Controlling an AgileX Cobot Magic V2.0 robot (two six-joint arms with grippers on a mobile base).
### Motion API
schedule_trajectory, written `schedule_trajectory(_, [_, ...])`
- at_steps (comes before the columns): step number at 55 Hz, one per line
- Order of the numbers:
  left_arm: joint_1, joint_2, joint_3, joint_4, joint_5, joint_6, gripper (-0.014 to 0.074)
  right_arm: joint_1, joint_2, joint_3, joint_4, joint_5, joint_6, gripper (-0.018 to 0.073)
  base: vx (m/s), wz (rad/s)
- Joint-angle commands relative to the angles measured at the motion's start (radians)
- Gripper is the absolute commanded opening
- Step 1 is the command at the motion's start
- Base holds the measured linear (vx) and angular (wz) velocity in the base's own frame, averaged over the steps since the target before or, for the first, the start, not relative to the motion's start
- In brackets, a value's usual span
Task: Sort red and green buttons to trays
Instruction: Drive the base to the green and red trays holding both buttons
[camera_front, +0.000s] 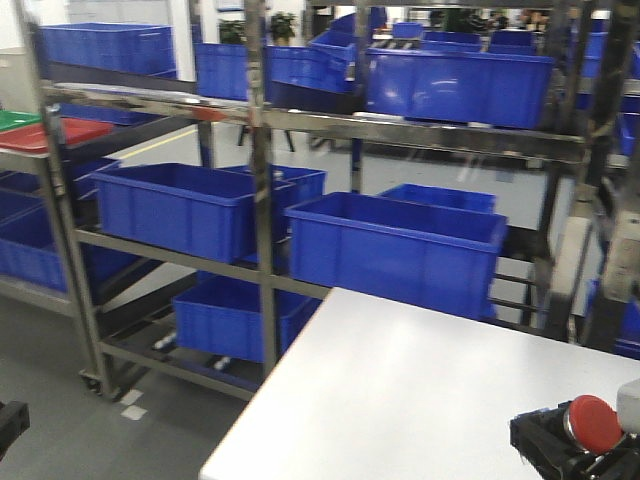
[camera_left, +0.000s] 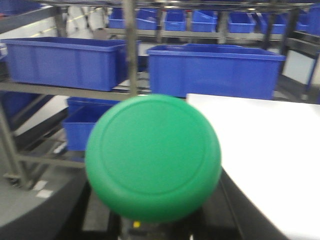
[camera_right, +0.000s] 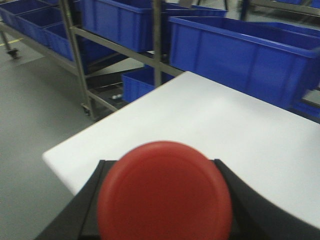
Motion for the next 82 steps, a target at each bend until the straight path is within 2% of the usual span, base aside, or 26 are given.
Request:
schedule_trajectory(1, [-0.007,-0.006,-0.036,-0.007,-0.084,-0.008,-0.0003,0.002,-0.016,-0.037,0.0,-0.086,0.001,-0.0009,0.0,0.45])
schedule_trajectory(82, [-0.007,-0.006,-0.036,-0.007,-0.084,-0.008,-0.0003,0.002,-0.016,-0.036,0.0,-0.086,0.001,-0.0009,0.14,0.58])
